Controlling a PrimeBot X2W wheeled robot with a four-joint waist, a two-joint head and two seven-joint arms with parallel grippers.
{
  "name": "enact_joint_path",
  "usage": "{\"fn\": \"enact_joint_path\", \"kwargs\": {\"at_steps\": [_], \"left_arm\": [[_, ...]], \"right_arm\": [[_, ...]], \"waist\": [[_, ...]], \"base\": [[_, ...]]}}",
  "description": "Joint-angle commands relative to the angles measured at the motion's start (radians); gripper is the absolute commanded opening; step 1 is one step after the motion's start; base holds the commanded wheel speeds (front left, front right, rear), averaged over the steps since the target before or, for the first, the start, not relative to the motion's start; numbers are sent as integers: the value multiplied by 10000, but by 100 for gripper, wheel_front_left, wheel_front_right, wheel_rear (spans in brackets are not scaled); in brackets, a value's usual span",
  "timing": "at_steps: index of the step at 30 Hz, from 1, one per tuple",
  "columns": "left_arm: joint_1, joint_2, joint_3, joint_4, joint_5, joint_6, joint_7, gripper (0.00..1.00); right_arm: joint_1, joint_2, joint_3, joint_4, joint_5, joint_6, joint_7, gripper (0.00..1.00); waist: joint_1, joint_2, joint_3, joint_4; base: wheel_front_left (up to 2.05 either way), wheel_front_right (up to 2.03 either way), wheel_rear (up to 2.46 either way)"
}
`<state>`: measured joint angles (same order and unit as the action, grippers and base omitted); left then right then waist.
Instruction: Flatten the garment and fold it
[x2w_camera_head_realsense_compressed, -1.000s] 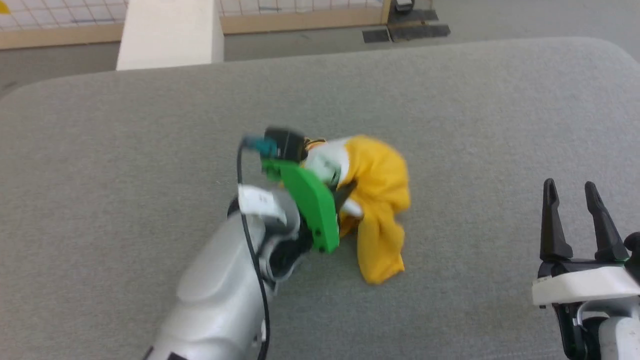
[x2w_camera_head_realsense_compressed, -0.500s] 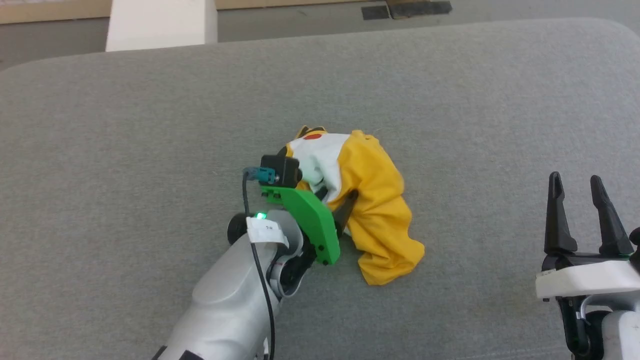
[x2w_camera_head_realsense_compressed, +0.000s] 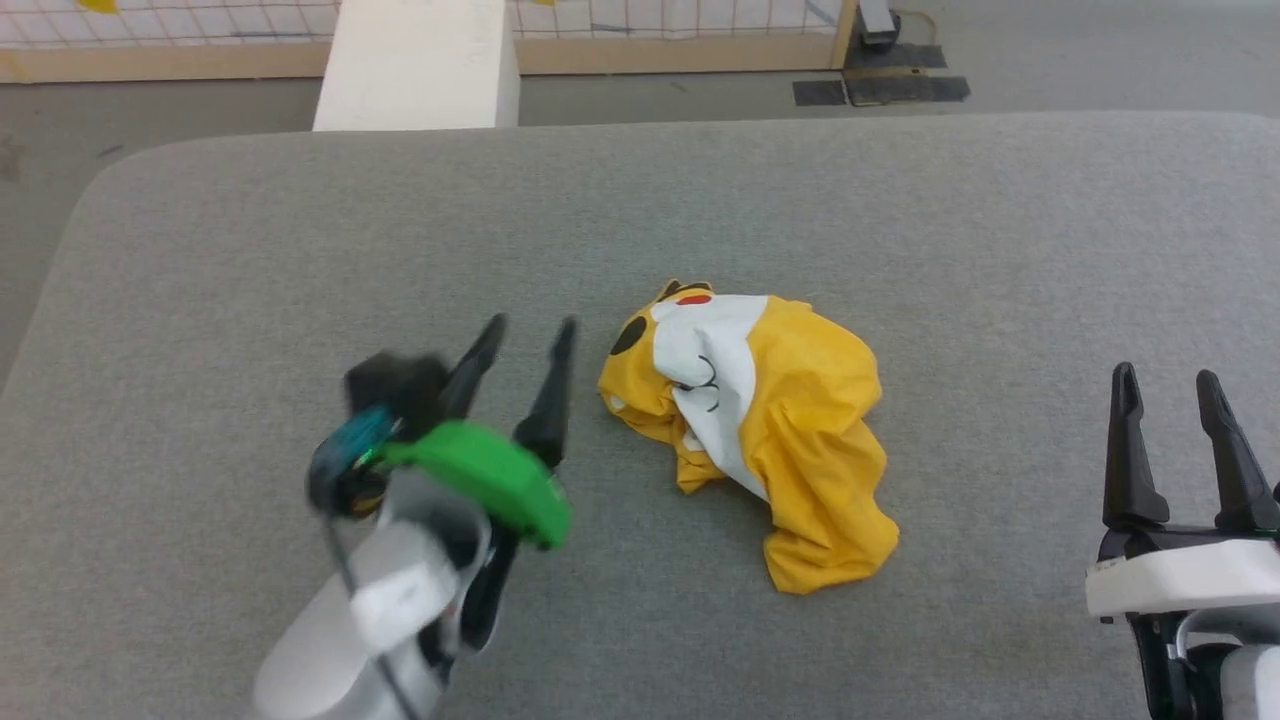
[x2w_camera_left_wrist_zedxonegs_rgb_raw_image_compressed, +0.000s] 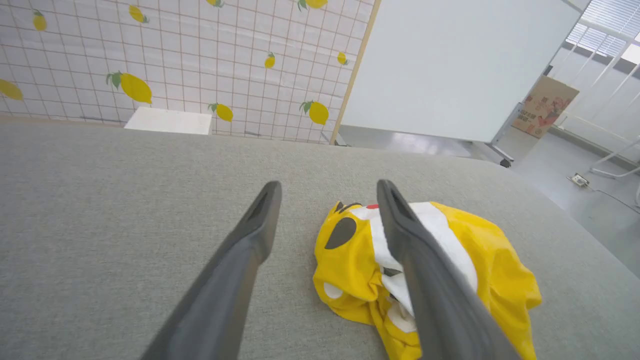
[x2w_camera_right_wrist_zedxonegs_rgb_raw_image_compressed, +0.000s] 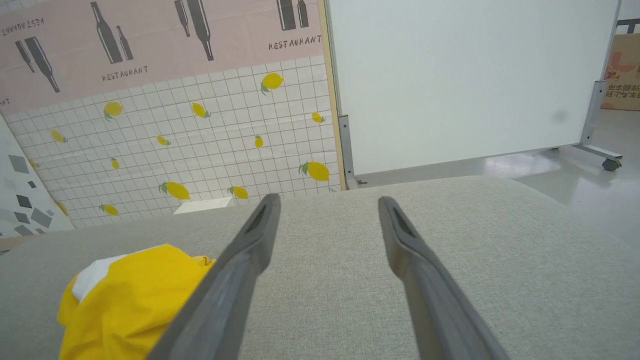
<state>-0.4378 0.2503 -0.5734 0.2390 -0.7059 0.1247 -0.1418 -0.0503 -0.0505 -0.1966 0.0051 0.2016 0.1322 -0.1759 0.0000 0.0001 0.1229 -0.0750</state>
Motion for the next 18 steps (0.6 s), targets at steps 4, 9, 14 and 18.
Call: {"fn": "enact_joint_path", "kwargs": {"at_steps": [4, 9, 14, 18], "left_arm": [[1725, 614, 627, -1071, 254, 356, -1023, 100], [3561, 505, 1996, -2456, 1019, 392, -1192, 100], [5311, -235, 3161, -2960, 2079, 189, -1196, 100], [5784, -923, 3742, -2995, 2496, -277, -1198, 100]], "right_arm": [[405, 3, 20, -139, -8, -15, 84, 100], [772, 3, 54, -102, 8, -15, 123, 100], [1032, 3, 169, 127, 118, -15, 106, 100], [1005, 3, 195, 221, 110, -15, 122, 100]], "waist": [[0, -1, -104, 191], [0, -1, -128, 246], [0, -1, -205, 277], [0, -1, -254, 372]], "base": [[0, 0, 0], [0, 0, 0], [0, 0, 0], [0, 0, 0]]}}
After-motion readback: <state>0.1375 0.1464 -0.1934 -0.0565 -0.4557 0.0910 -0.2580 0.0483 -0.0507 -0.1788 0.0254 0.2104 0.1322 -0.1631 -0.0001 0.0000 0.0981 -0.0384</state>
